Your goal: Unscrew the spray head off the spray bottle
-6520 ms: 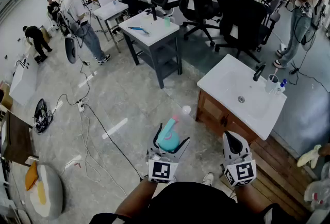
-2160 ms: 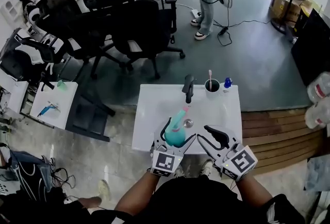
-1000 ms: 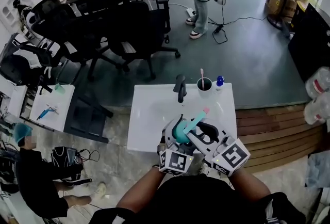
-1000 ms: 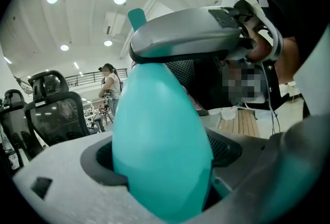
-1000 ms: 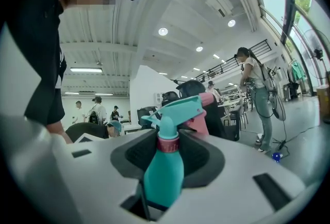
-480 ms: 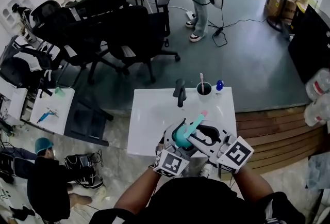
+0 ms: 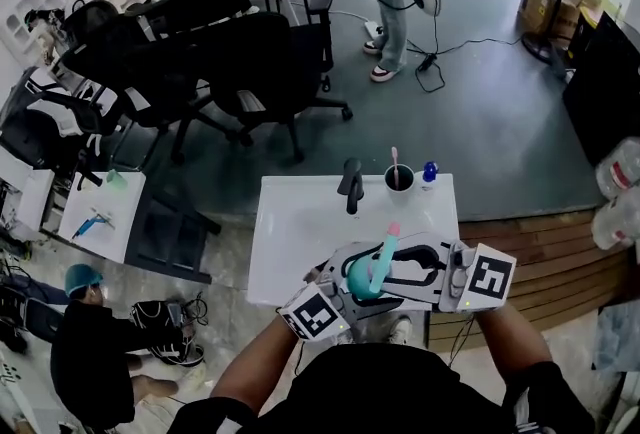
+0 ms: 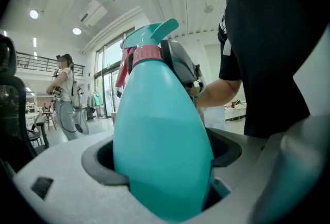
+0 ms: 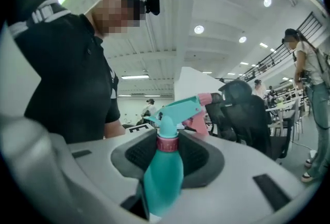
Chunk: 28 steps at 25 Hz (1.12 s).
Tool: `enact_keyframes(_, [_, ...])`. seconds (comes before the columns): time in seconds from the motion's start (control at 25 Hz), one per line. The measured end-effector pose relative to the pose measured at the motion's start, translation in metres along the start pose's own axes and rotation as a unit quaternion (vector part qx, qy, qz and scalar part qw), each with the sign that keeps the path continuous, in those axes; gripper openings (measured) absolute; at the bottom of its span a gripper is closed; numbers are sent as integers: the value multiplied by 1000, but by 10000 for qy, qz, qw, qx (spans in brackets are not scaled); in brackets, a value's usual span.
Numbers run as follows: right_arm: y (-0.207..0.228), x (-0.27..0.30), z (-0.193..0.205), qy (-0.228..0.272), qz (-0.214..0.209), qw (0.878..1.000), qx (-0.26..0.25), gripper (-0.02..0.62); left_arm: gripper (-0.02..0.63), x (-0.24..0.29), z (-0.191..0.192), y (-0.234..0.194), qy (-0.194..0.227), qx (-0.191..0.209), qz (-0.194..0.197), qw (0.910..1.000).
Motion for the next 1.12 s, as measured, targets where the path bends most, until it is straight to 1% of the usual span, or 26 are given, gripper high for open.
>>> enact_keyframes(0.12, [-3,-3,-8,-20,-550,9985,69,135,459,1,-19,7,225,0,587,9980])
enact_keyframes(0.24, [-4,-4,-15,-77,-1066,9941,181,135,459,0,-27,14,337,-120,1142,9928])
enact_keyframes(0.28, [-2,-3,-16,-85,-1150,9931,201,135,459,0,-27,13,362,-175,1212,9918])
enact_keyframes(0.32, [1,-1,-16,-94,-1156,9930,206,137,459,0,-26,9,384,-230,1177,9920])
enact_keyframes(0.36, [6,1,-14,-102,-1086,9939,190,140,459,0,-24,2,402,-287,1028,9935])
enact_keyframes(0.4, [12,2,-12,-75,-948,9954,144,142,459,0,-21,-8,420,-354,768,9955])
enact_keyframes(0.44, [21,4,-9,10,-738,9973,66,156,459,-1,-17,-21,421,-431,406,9974])
enact_keyframes(0.48, [31,4,-6,143,-442,9989,-4,225,459,-3,-10,-36,369,-501,-38,9981])
enact_keyframes(0.52, [43,4,-3,293,-60,9996,3,257,459,-6,-2,-52,228,-528,-538,9969])
enact_keyframes(0.56, [54,2,0,433,377,9983,95,258,459,-9,7,-66,12,-498,-1051,9932])
enact_keyframes(0.6, [63,0,4,541,817,9949,225,258,459,-13,16,-78,-225,-441,-1534,9869])
enact_keyframes(0.64, [70,-2,9,601,1217,9902,343,258,459,-17,22,-88,-442,-407,-1959,9788])
enact_keyframes(0.72, [78,-3,17,586,1803,9807,470,250,459,-25,34,-102,-754,-441,-2602,9616])
enact_keyframes(0.8, [79,0,20,507,2114,9747,517,240,459,-31,47,-108,-956,-519,-3008,9475])
enact_keyframes(0.88, [78,5,19,459,2280,9706,624,238,460,-32,56,-110,-1113,-509,-3223,9387])
enact_keyframes(1.0, [80,14,20,276,2459,9659,763,238,460,-30,59,-111,-1273,-409,-3404,9307])
enact_keyframes(1.12, [86,19,24,106,2587,9623,840,238,460,-28,57,-111,-1359,-237,-3510,9262])
Point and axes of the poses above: the fingertips, and each gripper's own axes: x forward along the fingers, y to its right, z out of its underside, the point moved 2 cm from there along -x, backward along the fingers, and after that the axes turned 3 degrees about z, right-handed, at the moved point
